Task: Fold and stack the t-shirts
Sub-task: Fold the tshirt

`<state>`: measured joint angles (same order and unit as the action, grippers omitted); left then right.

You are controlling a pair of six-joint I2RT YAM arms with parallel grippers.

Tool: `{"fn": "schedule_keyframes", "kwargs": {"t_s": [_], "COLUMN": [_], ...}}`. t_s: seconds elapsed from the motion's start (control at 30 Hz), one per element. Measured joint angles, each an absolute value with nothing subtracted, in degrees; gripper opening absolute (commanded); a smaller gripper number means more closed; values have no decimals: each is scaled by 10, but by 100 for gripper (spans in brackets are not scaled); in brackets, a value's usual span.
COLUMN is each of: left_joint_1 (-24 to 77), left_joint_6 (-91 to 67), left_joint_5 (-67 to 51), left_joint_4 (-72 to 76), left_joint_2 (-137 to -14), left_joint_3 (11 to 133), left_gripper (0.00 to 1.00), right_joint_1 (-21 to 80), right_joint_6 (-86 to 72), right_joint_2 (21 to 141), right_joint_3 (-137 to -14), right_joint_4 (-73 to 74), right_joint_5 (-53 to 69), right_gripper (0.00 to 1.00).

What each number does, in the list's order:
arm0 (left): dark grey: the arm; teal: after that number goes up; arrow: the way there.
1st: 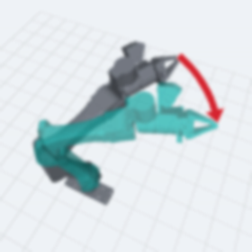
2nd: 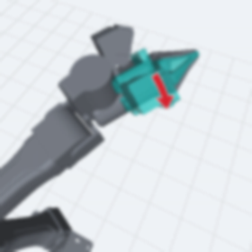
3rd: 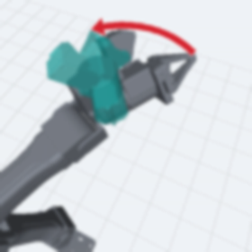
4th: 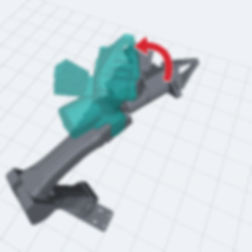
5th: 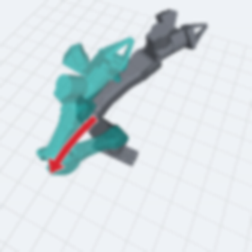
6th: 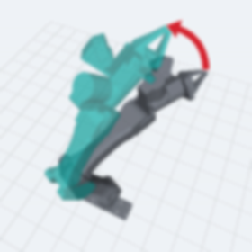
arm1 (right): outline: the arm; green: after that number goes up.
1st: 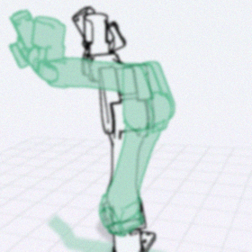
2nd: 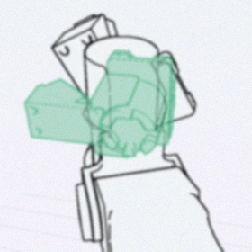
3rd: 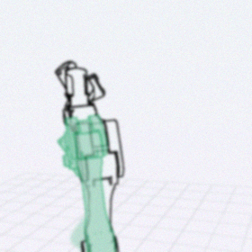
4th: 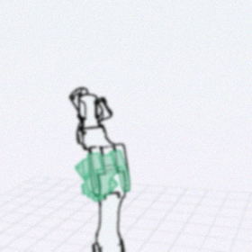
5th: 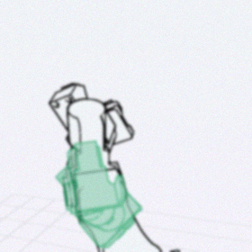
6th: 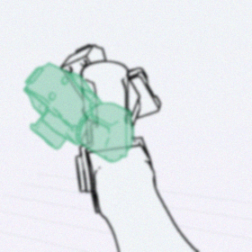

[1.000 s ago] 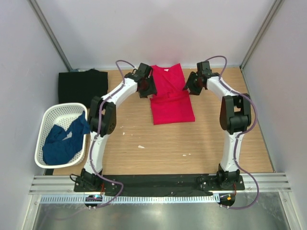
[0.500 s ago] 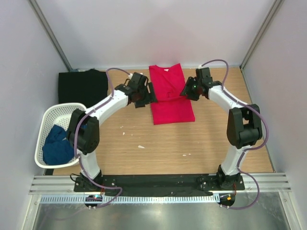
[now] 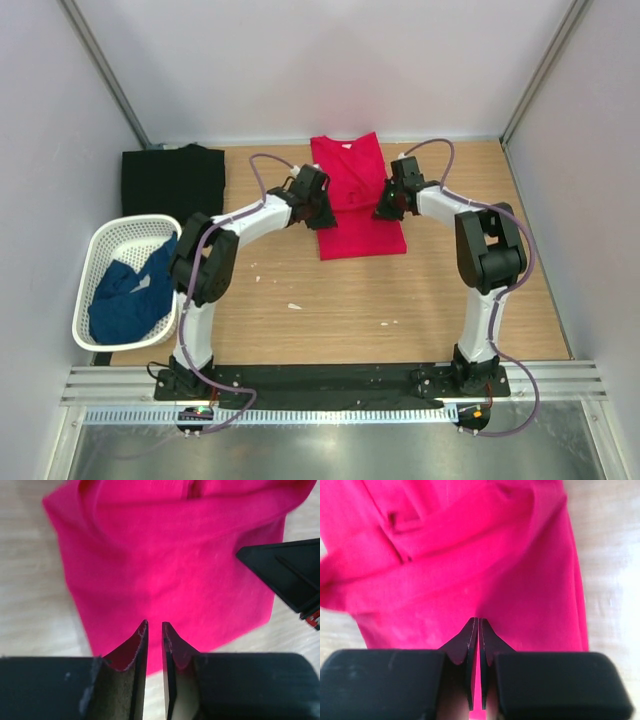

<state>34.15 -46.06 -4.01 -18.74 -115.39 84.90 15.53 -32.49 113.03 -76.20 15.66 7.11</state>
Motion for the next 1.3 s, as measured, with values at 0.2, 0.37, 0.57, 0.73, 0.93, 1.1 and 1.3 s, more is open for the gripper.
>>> {"fn": "schedule_keyframes", "kwargs": {"t_s": [0.2,0.37,0.57,0.73,0.93,1.1,1.3], "left_joint_1": [338,333,320,309,302,301,301], "left_joint_6": [-460,-455,-445,-441,-416,-383,-347], "left_joint_5": [-33,-26,-22,-20,-24,-27,-11], "left_joint_4": [-180,-175,-173,-173,-173,-178,-204], "left_joint_2": [-1229,-1277,-1341,-1366,-1371,-1368,-1283], "left_joint_3": [936,997,1061,1086,1097,1097,1047], "left_gripper": [14,14,14,16,17,23,38], "right_joint_1": [155,155,155,155,153,150,146], "right_joint_6": [-324,-320,-320,-320,-295,-248,-205], "right_joint_2": [1176,1209,1245,1252,1252,1249,1189], "right_joint_3": [-825,-876,-896,-906,-908,-922,-916], "right_joint_4": [150,144,124,116,116,120,145], "right_joint_5": [53,41,26,23,23,22,4], "right_gripper": [10,10,10,10,10,14,27]}}
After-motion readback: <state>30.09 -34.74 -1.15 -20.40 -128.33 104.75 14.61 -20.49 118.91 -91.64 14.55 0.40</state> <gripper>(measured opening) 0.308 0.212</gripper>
